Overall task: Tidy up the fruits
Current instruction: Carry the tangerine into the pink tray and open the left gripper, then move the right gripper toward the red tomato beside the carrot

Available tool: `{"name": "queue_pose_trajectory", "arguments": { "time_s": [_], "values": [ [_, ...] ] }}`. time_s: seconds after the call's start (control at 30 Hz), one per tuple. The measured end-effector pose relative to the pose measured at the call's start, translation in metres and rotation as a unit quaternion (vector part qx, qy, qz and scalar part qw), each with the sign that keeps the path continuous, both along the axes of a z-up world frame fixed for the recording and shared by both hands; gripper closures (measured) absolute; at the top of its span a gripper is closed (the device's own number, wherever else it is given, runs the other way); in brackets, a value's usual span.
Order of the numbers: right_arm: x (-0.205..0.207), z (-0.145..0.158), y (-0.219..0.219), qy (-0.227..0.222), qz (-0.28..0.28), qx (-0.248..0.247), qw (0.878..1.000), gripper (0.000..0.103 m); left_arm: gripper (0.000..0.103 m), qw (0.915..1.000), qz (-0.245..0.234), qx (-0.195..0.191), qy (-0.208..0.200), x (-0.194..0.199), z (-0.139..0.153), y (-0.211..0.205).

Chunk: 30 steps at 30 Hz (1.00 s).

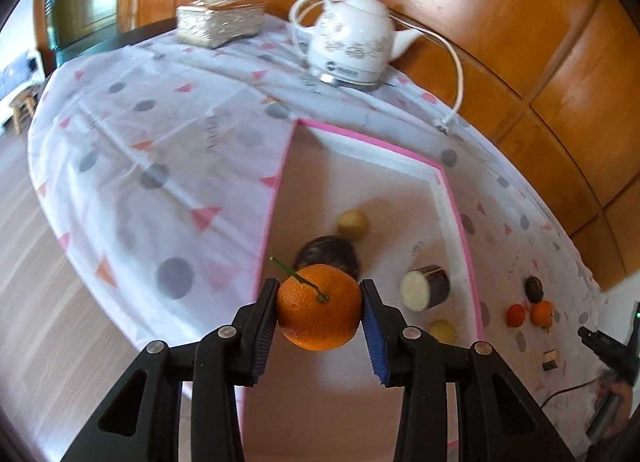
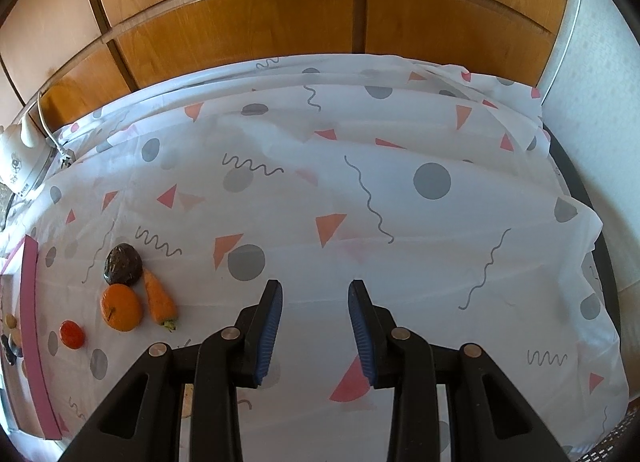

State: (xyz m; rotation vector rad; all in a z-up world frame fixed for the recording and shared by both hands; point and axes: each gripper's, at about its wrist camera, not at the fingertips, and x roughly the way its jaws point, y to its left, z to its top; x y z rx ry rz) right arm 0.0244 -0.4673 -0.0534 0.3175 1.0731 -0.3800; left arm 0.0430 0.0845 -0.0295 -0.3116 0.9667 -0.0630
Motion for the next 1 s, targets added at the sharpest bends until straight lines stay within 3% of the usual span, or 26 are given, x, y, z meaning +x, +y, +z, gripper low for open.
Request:
{"name": "queue_pose_trajectory", "arguments": {
  "time_s": [0.2, 0.6, 0.9, 1.0],
  "values": [
    [0.001, -0.001, 0.001, 0.000, 0.002, 0.002, 1.000, 0.069, 0.062, 0.9997, -0.020, 0.012, -0.013, 0.035, 0.004, -0.026],
    [0.003, -0.006, 0.004, 0.007, 0.008, 0.008, 1.000, 0.069, 0.062, 0.9984, -0.038, 0.042, 0.005, 0.096, -0.017, -0.063],
    [0.005, -0.011, 0.004, 0.017, 0.006, 0.007, 1.000, 0.069, 0.059, 0.9974, -0.039, 0.060, -0.005, 0.102, -0.019, -0.072],
    [0.005, -0.012, 0.004, 0.019, 0.006, 0.007, 1.000, 0.069, 0.053, 0.9971, -0.027, 0.070, -0.008, 0.092, -0.013, -0.071]
  ]
}}
